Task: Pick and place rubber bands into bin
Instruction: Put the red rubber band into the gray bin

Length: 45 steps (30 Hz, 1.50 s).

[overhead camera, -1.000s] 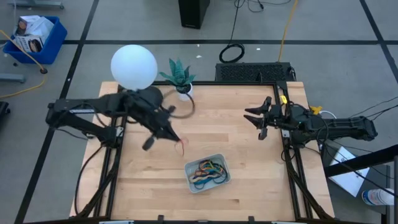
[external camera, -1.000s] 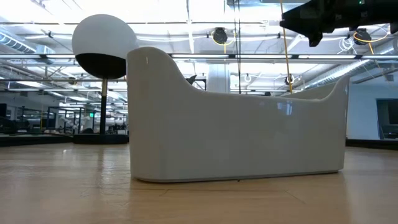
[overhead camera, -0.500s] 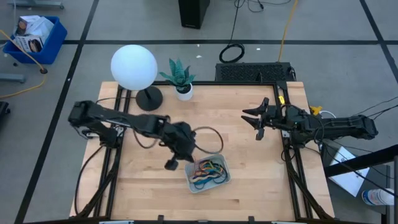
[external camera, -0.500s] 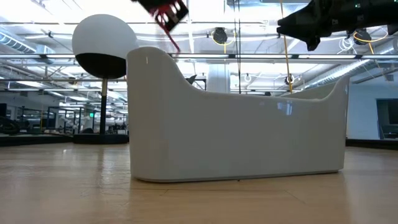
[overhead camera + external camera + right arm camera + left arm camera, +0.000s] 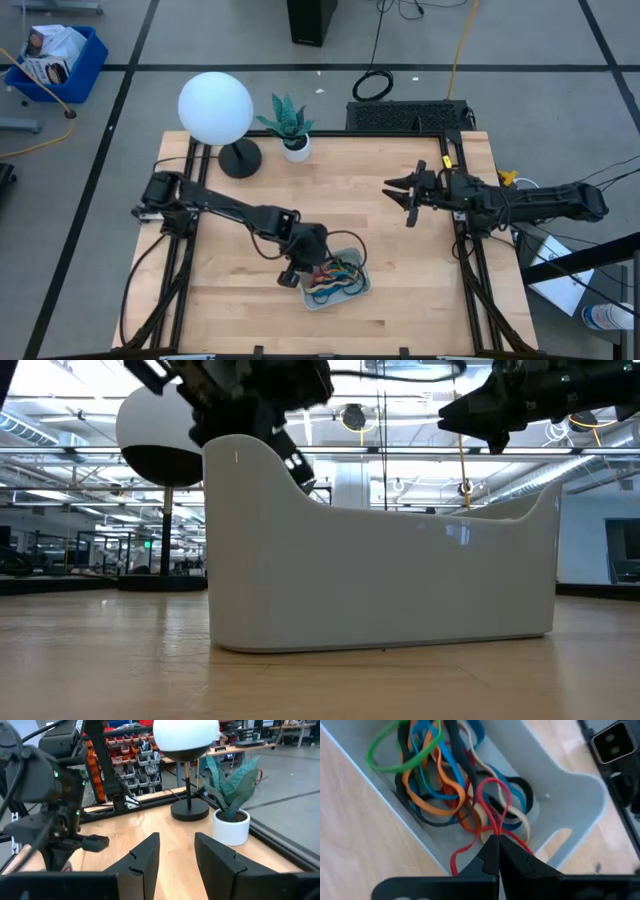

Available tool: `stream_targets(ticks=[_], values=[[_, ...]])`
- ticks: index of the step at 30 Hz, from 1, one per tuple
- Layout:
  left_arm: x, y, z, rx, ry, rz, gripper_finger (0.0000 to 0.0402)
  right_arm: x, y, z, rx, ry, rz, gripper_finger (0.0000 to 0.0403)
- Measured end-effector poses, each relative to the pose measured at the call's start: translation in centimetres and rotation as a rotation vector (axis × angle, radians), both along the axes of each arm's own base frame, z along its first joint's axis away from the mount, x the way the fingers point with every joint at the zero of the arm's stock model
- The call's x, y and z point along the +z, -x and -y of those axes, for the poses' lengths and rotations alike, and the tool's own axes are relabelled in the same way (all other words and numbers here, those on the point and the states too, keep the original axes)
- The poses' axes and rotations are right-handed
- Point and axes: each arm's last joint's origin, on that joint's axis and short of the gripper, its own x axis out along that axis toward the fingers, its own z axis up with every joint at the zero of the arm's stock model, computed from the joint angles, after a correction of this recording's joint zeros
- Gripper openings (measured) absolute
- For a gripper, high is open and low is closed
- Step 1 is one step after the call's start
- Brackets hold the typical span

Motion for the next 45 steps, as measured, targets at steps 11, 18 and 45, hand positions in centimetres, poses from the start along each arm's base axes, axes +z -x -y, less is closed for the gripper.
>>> stream_targets(ticks=[11,18,45], values=[[-0.7,-0.2,0.0,0.010,0.000,-0.023,0.0026,-0.3,-0.3,0.0,0.001,-0.014,-0.020,0.0120],[-0.8,-0.3,-0.2,0.026,-0.011,-0.023,0.0014,-0.3,-0.3,0.0,0.001,-0.014,-0.020,0.0118],[2.9,-0.2,-1.2,0.092,0.042,-0.014,0.0173,-0.3,-0.3,0.0,0.000,-0.014,-0.018,0.0117]])
